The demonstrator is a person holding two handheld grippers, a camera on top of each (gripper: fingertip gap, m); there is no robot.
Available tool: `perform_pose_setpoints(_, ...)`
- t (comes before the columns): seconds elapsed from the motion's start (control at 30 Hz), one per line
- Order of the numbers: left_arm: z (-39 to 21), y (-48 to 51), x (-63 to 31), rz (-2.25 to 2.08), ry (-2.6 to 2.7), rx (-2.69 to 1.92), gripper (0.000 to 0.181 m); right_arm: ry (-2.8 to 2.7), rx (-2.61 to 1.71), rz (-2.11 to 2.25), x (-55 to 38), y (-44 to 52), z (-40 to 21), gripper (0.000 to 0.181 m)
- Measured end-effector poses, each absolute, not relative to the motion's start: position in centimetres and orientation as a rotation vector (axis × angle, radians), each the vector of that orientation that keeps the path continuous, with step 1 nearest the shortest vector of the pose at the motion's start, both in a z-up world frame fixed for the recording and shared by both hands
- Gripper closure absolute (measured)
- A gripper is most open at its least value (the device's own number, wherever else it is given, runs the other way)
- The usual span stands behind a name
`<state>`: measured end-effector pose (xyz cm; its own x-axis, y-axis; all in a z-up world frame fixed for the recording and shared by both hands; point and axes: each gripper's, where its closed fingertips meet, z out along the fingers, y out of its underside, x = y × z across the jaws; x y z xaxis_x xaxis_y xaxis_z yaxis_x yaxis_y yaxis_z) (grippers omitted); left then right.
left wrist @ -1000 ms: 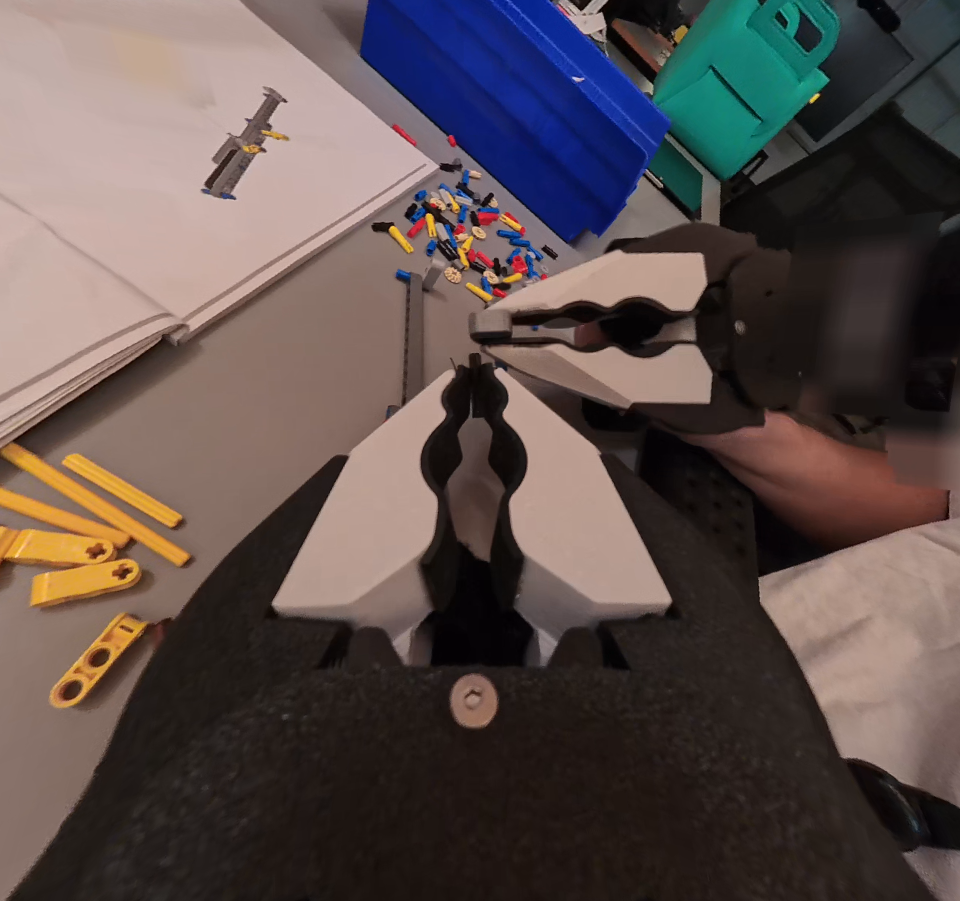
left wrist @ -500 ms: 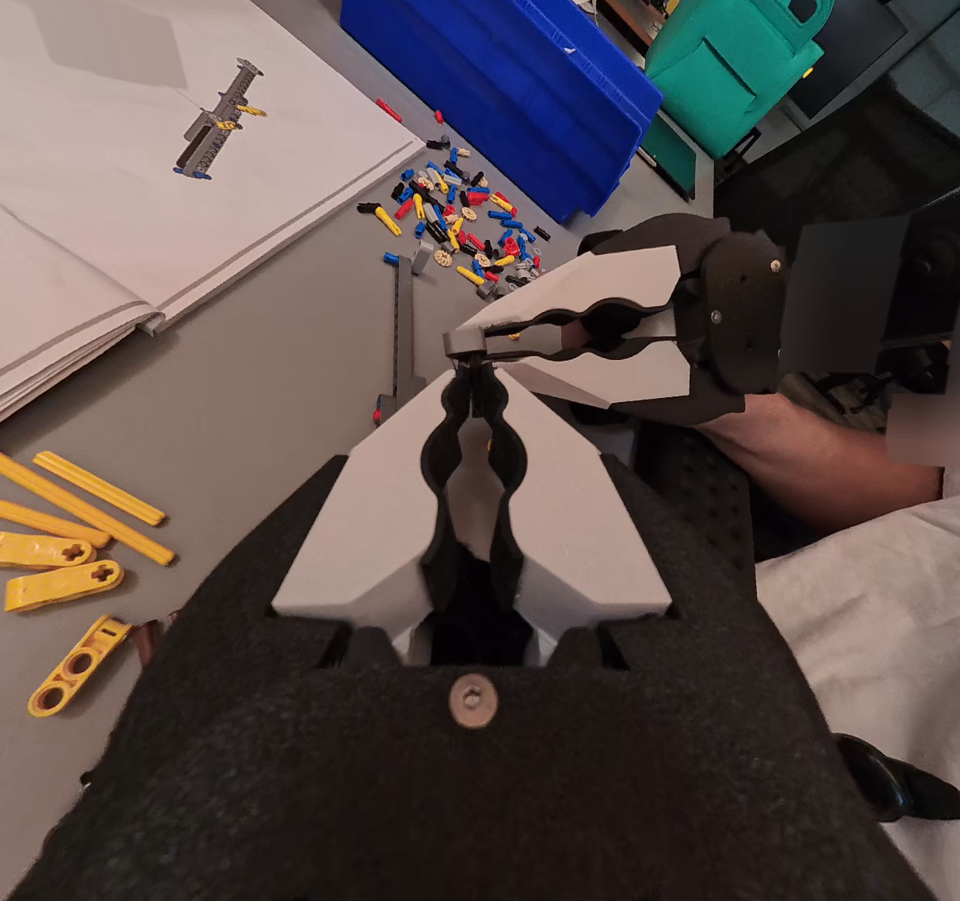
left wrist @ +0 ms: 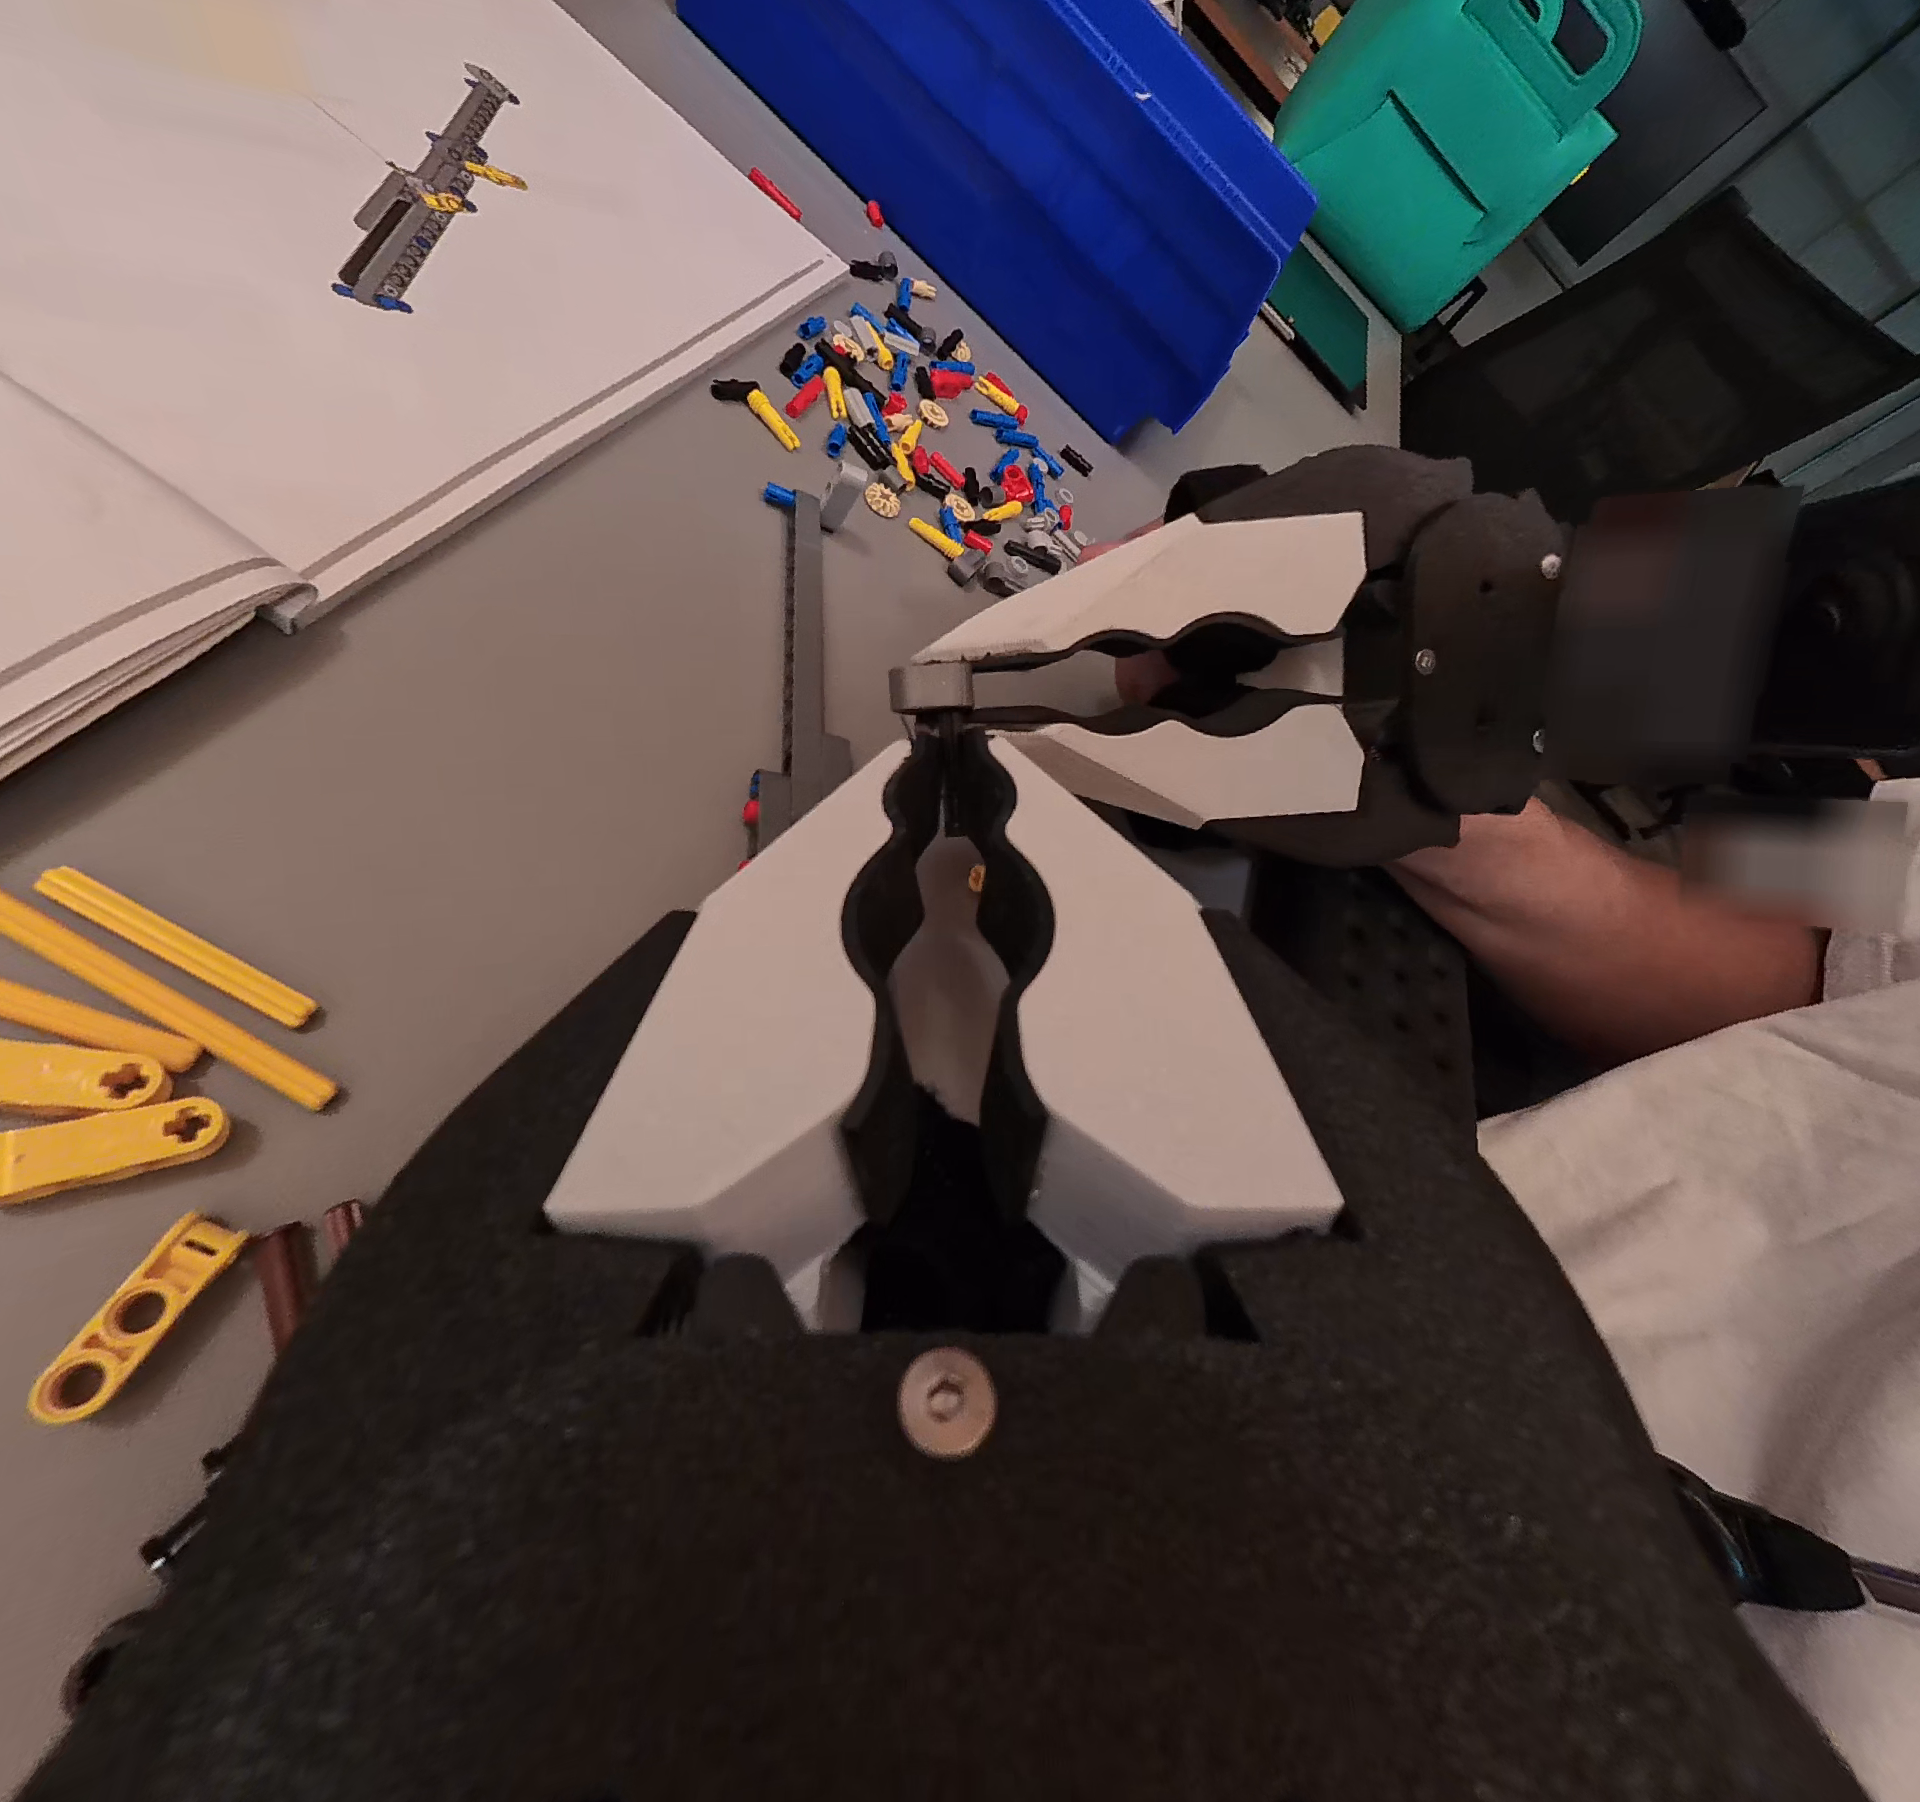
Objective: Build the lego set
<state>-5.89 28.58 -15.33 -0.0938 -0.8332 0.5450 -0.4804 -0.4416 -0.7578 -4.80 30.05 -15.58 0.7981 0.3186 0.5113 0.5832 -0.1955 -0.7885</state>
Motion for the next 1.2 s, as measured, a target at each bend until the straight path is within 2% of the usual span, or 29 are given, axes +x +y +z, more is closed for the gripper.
perform_pose_setpoints(0.27, -16.2, 28.8, -5.8, -1.387, 1.493, -1.852, 0.178, -0.776, -1.814, -0.448, -4.6, 30.2, -16.2, 0.174)
perform_pose_setpoints(0.53, -15.7, 28.7, -5.8, -1.444, 1.474, -1.843, 0.179, -0.560, -1.885, -0.070, -4.9, 29.9, -15.9, 0.174)
perform_pose_setpoints(1.2, -16.4, 28.8, -6.0, -1.404, 1.505, -1.875, 0.179, -0.739, -1.855, -0.358, -4.6, 30.2, -16.8, 0.174)
